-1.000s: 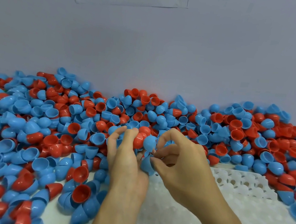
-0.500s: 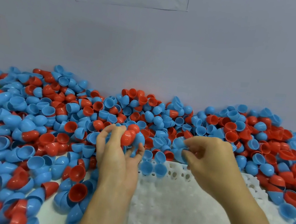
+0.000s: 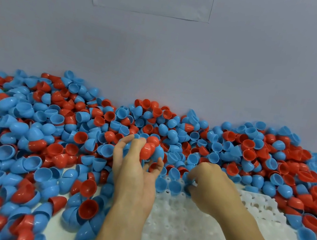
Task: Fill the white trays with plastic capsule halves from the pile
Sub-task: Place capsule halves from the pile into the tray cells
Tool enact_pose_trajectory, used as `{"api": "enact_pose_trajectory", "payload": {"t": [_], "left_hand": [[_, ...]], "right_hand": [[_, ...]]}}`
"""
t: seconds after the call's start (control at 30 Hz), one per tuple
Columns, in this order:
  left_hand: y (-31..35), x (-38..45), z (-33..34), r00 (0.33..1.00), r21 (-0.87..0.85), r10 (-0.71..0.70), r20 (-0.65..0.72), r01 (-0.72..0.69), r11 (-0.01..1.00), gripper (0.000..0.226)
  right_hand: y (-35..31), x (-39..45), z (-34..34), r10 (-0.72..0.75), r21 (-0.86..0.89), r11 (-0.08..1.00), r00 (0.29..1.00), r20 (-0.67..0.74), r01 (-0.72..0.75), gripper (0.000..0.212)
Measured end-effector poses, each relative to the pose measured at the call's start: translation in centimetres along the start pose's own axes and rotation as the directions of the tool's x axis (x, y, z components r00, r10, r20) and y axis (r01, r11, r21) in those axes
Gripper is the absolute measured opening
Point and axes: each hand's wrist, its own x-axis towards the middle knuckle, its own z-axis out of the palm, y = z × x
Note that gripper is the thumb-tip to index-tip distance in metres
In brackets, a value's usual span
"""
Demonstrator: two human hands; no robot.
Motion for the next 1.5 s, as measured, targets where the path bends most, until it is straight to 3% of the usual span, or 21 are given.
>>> {"api": "enact_pose_trajectory", "payload": {"t": [0.13,0.3,0.4,0.47,0.57,0.63,0.8,1.07,1.27,1.5], "left_hand": [[0.1,-0.2,0.1,0.999,-0.016,-0.019,0.041,0.02,1.0,0.018],[-0.2,-0.2,-0.1,0.994,0.064,0.008,0.105,-0.015,0.998,0.022],[-0.2,-0.3,0.1,0.993,0.032,-0.028,0.117,0.024,0.999,0.017],[-0.3,-0.4,0.2,0.987,0.028,-0.05,0.151,0.046,0.999,0.017],[-0.6,-0.8,0.4,0.971,0.057,-0.063,0.23,0.051,0.997,0.033],[-0.8,-1.0,0.5,0.961,0.078,-0.054,0.273,0.034,0.996,0.043],[-1.1,-1.1,0.4,0.929,0.13,-0.055,0.365,0.008,0.992,0.041],[-1.2,-0.9,0.4,0.948,0.131,-0.053,0.314,0.012,0.991,0.031],[-1.1,-0.9,0.4,0.964,0.098,-0.026,0.264,0.0,0.995,0.038],[-1.0,-1.0,0.6,0.982,0.072,-0.007,0.187,-0.006,0.997,0.039]], "right_hand": [[-0.2,-0.6,-0.2,-0.014,0.019,1.0,1.0,-0.02,0.015,0.015],[0.0,-0.7,-0.6,0.004,0.083,0.997,0.998,-0.064,0.002,0.021],[0.4,-0.7,-0.9,-0.012,0.308,0.949,0.983,-0.184,0.069,0.019],[0.1,-1.0,-1.3,-0.019,0.54,0.831,0.977,-0.21,0.132,0.018],[-0.8,-1.6,-1.9,-0.041,0.843,0.521,0.99,-0.133,0.135,0.024],[-1.1,-1.8,-1.9,-0.012,0.89,0.447,0.996,-0.093,0.089,0.03],[-1.0,-1.8,-1.5,0.088,0.969,0.247,0.996,-0.034,0.011,0.015],[-0.2,-1.4,-1.6,0.154,0.999,-0.035,0.988,0.016,-0.011,0.021],[-0.4,-1.8,-1.9,0.149,0.991,0.054,0.981,-0.126,0.119,0.033],[-1.4,-2.2,-1.9,0.02,0.896,0.364,0.96,-0.279,0.253,0.037]]}}
